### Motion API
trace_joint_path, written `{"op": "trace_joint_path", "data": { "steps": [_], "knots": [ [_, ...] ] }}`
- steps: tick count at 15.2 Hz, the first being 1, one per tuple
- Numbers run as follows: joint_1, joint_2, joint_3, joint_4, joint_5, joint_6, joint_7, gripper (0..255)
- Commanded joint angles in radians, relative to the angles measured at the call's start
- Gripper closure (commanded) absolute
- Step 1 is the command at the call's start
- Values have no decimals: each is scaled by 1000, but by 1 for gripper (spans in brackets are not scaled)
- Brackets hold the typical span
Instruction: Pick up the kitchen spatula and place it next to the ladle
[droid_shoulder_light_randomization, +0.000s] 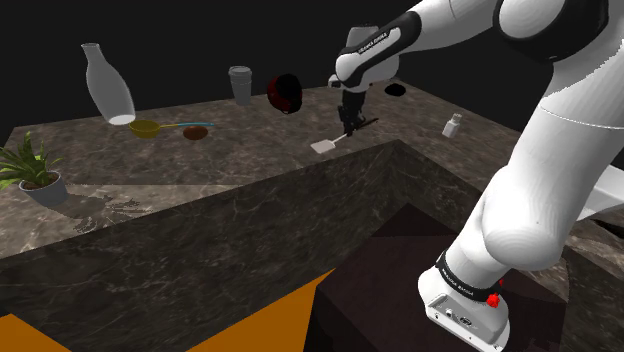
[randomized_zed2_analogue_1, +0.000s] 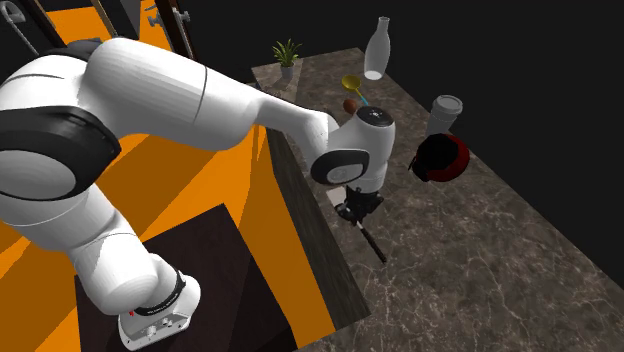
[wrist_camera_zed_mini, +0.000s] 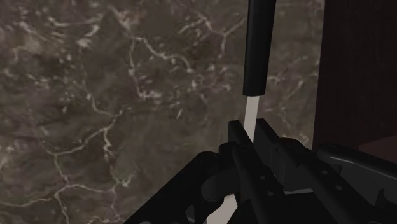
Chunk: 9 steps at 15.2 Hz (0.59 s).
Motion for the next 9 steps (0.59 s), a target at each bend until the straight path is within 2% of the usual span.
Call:
{"op": "trace_joint_path", "data": {
  "steps": [1, 9],
  "knots": [
    [3, -16, 0, 11, -9, -27, 7, 255],
    [8, -69, 0, 68, -36, -130, 22, 255]
  ]
}}
